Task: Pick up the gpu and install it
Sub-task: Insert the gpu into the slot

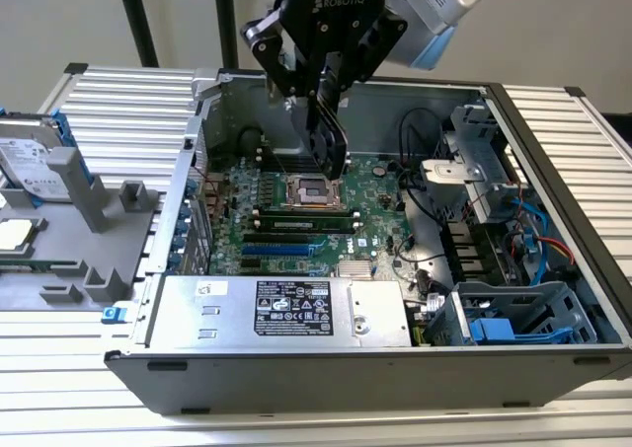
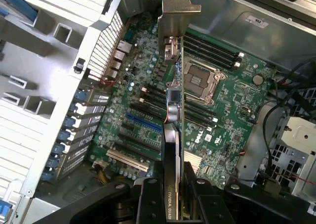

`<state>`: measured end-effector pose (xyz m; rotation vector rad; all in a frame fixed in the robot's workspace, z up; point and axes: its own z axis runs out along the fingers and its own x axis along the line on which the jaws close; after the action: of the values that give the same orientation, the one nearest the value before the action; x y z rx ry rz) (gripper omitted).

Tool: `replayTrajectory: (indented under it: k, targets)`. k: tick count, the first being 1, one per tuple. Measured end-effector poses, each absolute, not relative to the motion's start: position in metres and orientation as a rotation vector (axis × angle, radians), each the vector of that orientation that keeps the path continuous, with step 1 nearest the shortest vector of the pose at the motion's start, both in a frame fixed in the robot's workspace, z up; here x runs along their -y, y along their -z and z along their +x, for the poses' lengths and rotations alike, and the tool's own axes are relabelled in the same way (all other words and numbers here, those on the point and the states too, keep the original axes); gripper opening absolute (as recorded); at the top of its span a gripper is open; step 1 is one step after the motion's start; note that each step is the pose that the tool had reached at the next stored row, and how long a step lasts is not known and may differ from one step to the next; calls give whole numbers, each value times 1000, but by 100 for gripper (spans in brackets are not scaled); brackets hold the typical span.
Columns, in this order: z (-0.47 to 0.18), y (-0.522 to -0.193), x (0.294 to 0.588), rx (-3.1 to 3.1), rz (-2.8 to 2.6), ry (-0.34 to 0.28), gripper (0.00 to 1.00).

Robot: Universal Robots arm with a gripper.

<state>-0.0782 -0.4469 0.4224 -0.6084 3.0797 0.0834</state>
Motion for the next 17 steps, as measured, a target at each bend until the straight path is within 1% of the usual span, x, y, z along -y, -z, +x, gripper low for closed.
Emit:
replayTrajectory:
  k: [17]
  targets:
    - [-78, -422, 447, -3044, -778, -83, 0]
